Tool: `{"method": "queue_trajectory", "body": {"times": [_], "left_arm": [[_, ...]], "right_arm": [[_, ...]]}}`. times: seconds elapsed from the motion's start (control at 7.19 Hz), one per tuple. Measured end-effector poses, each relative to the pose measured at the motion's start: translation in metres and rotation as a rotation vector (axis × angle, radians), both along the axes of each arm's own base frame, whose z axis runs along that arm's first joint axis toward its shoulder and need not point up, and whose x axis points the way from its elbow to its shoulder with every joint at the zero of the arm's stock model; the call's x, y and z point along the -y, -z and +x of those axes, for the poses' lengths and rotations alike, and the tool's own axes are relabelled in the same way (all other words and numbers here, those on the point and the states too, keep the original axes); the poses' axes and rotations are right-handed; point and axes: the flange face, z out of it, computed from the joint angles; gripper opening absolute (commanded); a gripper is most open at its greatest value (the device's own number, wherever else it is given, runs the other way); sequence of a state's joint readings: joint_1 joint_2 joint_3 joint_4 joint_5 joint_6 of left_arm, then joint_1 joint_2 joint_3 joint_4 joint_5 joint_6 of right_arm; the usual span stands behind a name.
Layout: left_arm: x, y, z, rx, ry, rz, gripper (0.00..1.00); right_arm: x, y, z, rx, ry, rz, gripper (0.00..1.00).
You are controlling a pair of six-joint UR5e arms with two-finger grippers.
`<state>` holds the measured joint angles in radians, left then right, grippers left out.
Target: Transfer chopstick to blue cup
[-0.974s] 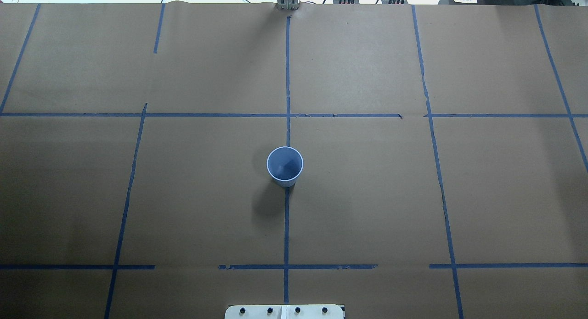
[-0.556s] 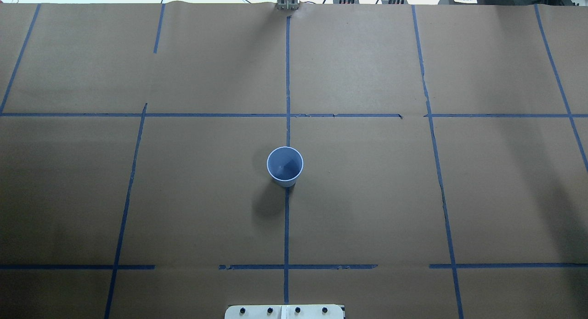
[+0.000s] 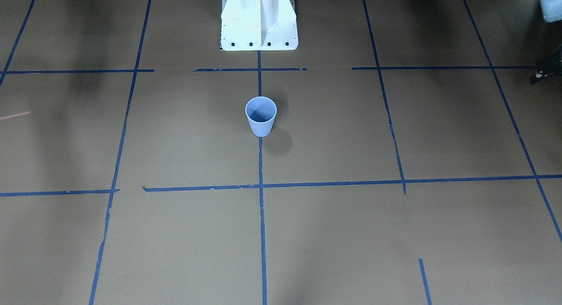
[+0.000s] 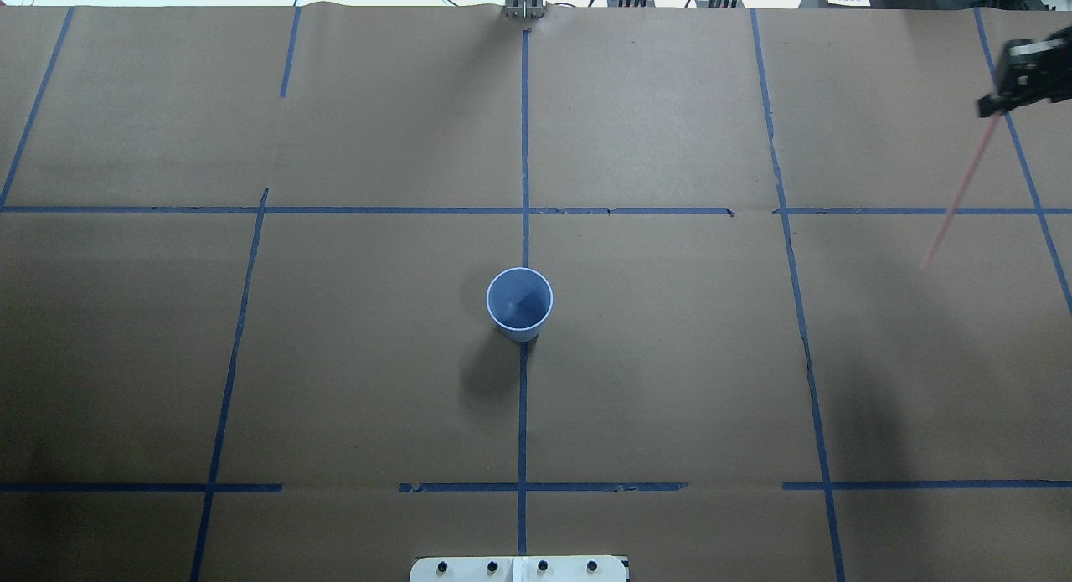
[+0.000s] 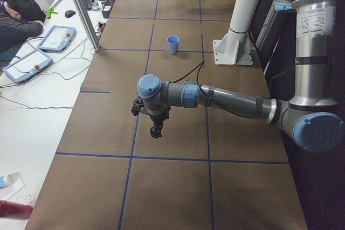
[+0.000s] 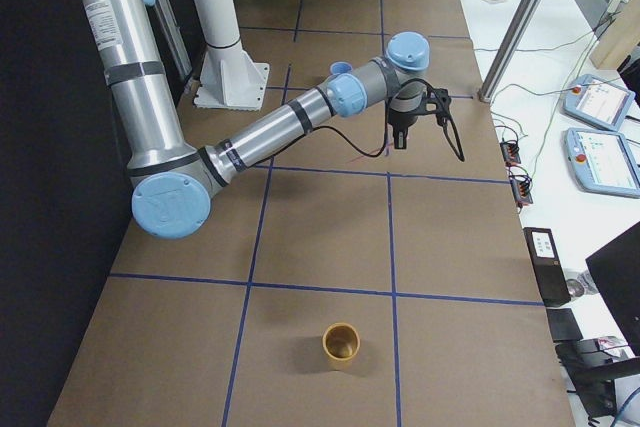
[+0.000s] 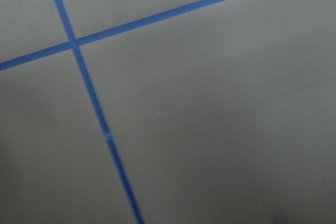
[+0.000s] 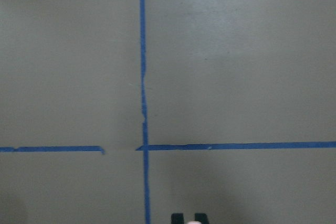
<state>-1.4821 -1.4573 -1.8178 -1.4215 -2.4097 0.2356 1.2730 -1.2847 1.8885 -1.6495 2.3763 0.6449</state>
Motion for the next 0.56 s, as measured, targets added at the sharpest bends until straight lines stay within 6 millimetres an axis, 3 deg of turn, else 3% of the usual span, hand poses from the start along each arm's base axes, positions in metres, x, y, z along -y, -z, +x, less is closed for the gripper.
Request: {"method": "queue_trajectory", "body": {"times": [0.28, 0.56], "left_arm": [[-0.010, -0.021, -0.023, 0.004, 0.042, -0.036, 1.00], [-0.012, -0.028, -0.026, 0.006, 0.050, -0.049, 1.00]], "right_arm": [[-0.004, 0.074, -0.071, 0.061, -0.048, -0.086, 0.00], [-0.014, 0.141, -0.138, 0.076, -0.114, -0.177, 0.00]]}}
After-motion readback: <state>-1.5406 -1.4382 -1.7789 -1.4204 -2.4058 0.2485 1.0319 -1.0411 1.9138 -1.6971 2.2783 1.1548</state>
